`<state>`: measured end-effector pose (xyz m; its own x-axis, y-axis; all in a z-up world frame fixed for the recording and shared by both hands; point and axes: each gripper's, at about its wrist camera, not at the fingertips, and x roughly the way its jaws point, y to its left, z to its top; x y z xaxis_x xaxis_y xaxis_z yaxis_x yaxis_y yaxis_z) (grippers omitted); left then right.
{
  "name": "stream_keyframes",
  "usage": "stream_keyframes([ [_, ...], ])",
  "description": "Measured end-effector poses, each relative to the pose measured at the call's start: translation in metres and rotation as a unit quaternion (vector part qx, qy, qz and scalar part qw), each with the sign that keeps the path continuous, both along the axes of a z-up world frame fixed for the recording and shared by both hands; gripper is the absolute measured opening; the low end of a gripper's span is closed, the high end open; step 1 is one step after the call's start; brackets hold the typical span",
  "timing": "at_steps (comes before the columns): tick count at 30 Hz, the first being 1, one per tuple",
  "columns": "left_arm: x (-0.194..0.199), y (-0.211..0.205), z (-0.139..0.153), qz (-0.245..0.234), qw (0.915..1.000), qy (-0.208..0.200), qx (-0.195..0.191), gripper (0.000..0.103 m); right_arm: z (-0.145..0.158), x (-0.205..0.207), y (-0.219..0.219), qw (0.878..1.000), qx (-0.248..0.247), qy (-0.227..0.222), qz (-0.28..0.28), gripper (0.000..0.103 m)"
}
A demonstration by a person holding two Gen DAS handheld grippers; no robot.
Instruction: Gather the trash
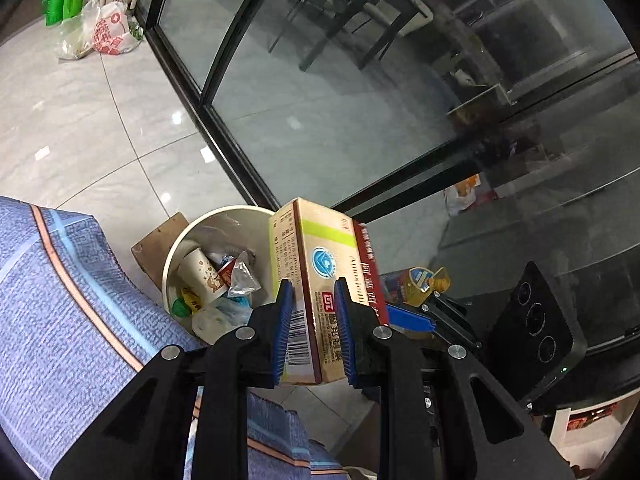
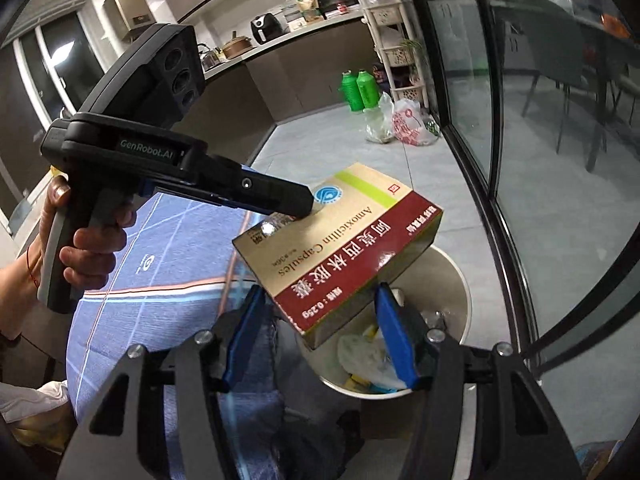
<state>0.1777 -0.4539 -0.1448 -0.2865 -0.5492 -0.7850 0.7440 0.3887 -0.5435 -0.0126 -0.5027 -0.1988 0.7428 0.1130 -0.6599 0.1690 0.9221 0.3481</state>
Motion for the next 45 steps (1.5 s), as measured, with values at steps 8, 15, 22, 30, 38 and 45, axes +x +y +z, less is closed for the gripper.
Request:
stream_keyframes([
  [8, 0.016, -0.006, -0.023, 0.052, 0.9948, -0.073, 0.05, 0.077, -0.043, 0.008, -0.013, 0.999, 0.019, 0.039, -0.014, 0.084],
  [15, 0.016, -0.003, -0.022, 0.063, 0.9902, -0.112, 0.055, 0.093, -0.053, 0.006, -0.011, 0.998, 0.021, 0.042, -0.03, 0.1],
  [22, 0.006, -0.005, -0.012, 0.054, 0.9841, -0.156, 0.066, 0.095, -0.047, 0.013, -0.008, 0.998, 0.018, 0.052, -0.043, 0.1],
  [30, 0.003, 0.017, 0.01, 0.077, 0.979, -0.181, 0.052, 0.095, -0.034, 0.011, 0.003, 0.998, 0.01, 0.053, -0.046, 0.1],
  [38, -0.031, 0.096, 0.058, 0.157, 0.9413, -0.295, 0.048, 0.095, 0.01, -0.003, 0.035, 0.997, -0.019, 0.039, -0.07, 0.1],
  [45, -0.076, 0.202, 0.099, 0.259, 0.8979, -0.354, 0.04, 0.095, 0.066, -0.01, 0.1, 0.992, -0.103, 0.014, -0.069, 0.1],
])
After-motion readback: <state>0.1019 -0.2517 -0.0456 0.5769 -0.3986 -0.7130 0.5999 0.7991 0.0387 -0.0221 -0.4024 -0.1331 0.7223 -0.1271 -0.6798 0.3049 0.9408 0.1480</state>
